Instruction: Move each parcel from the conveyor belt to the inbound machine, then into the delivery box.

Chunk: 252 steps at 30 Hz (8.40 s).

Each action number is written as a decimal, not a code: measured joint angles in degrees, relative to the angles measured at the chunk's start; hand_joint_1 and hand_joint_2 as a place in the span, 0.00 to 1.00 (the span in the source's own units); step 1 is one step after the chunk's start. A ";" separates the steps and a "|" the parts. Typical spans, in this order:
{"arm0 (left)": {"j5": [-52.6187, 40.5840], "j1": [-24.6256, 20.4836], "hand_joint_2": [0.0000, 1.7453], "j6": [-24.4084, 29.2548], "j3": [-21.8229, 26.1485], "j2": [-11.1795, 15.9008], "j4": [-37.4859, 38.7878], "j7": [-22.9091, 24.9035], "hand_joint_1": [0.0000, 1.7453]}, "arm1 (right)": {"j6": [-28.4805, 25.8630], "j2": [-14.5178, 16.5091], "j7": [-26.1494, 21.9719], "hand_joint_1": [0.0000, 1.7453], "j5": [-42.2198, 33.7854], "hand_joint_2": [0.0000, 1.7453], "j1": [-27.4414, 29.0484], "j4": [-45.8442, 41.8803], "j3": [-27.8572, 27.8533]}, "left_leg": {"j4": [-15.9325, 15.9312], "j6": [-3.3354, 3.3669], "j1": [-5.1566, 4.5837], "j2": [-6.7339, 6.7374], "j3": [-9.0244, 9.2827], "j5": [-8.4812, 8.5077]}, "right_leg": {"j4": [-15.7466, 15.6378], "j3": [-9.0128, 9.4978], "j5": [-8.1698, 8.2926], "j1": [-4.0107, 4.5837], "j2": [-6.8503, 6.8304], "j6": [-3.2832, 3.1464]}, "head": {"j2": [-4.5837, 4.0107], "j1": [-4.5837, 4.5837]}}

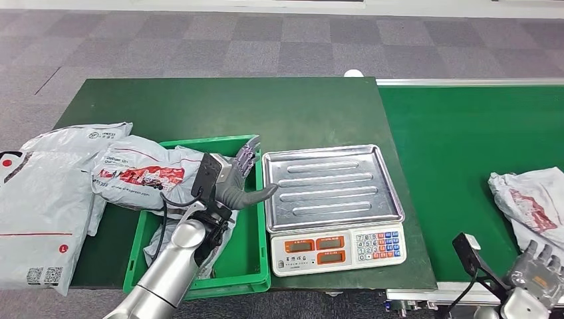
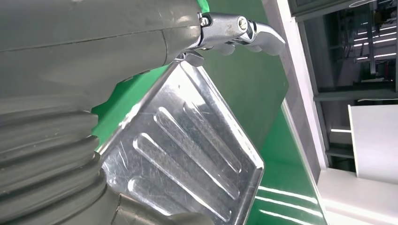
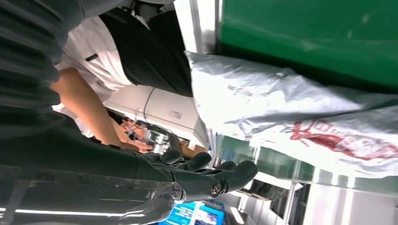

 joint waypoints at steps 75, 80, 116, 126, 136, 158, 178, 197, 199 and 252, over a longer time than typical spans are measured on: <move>2.98 3.69 1.00 1.75 1.38 0.02 -6.28 0.74 0.00 | -15.62 -5.20 -2.25 0.00 -7.69 1.00 -27.98 35.51 12.55 | 0.01 0.04 -0.03 0.01 -0.02 0.08 | 0.01 0.02 0.08 -0.03 -0.03 0.06 | 0.00 0.00; 3.31 3.20 1.00 1.55 1.38 -0.08 -5.82 0.63 0.00 | -15.61 -6.54 0.74 0.00 -6.13 1.00 -32.44 40.83 12.61 | 0.01 0.03 -0.04 0.01 -0.01 0.09 | 0.02 0.02 0.09 -0.03 -0.02 0.06 | 0.00 0.00; 4.16 5.49 1.00 2.71 4.22 1.19 -8.71 0.05 0.00 | -15.17 -11.19 -4.02 0.00 -8.90 1.00 -27.27 43.12 10.95 | 0.00 0.05 -0.04 -0.02 -0.03 0.07 | 0.02 0.01 0.07 -0.03 -0.03 0.06 | 0.00 0.00; 4.18 7.39 1.00 2.70 4.66 1.79 -10.56 0.26 0.00 | -1.65 -10.15 -9.35 0.00 -18.84 1.00 -25.93 41.69 9.56 | 0.00 0.05 -0.04 -0.02 -0.03 0.06 | 0.01 0.01 0.06 -0.03 -0.05 0.07 | 0.00 -0.01; 4.16 7.72 1.00 2.60 5.16 1.90 -10.92 0.57 0.00 | 3.88 -10.21 -9.45 0.00 -21.04 1.00 -25.88 41.25 9.53 | 0.01 0.05 -0.03 0.00 0.05 0.07 | 0.00 0.09 0.07 -0.02 -0.02 0.07 | 0.00 -0.01; 1.02 9.97 1.00 1.82 5.59 0.52 -13.34 2.86 0.00 | 6.65 -8.72 -5.14 1.00 -19.20 1.00 -20.68 30.72 9.53 | 0.01 0.07 -0.03 -0.04 0.11 0.05 | -0.01 0.17 0.04 -0.01 -0.09 0.06 | 0.00 -0.01; -0.27 12.80 1.00 0.42 7.81 -0.56 -16.57 2.51 0.00 | 0.42 -5.31 -14.05 1.00 -21.99 1.00 -13.63 11.66 10.88 | -0.01 0.06 -0.03 -0.01 0.01 0.04 | 0.02 0.05 0.01 -0.03 -0.05 0.07 | 0.00 -0.01; -0.21 12.90 1.00 0.20 7.97 -0.55 -16.70 1.58 0.00 | -3.76 -1.91 -16.70 1.00 -23.58 1.00 -11.04 -6.20 14.33 | -0.02 0.06 -0.04 -0.03 -0.02 0.04 | 0.02 0.03 -0.01 -0.03 -0.07 0.04 | 0.00 0.00; -0.21 12.90 1.00 0.20 7.97 -0.55 -16.70 1.58 0.00 | -3.76 -1.78 -16.70 1.00 -23.58 1.00 -11.03 -6.39 14.35 | -0.02 0.06 -0.04 -0.02 -0.02 0.04 | 0.02 0.02 -0.01 -0.03 -0.07 0.04 | 0.00 -0.01; 5.14 2.30 1.00 0.35 7.03 1.49 -3.04 -3.72 0.00 | 8.98 1.40 -25.48 0.00 -39.19 1.00 -32.16 13.65 56.20 | -0.09 -0.26 0.15 0.11 -0.10 0.27 | 0.08 -0.22 0.20 0.15 0.21 -0.19 | 0.00 -0.02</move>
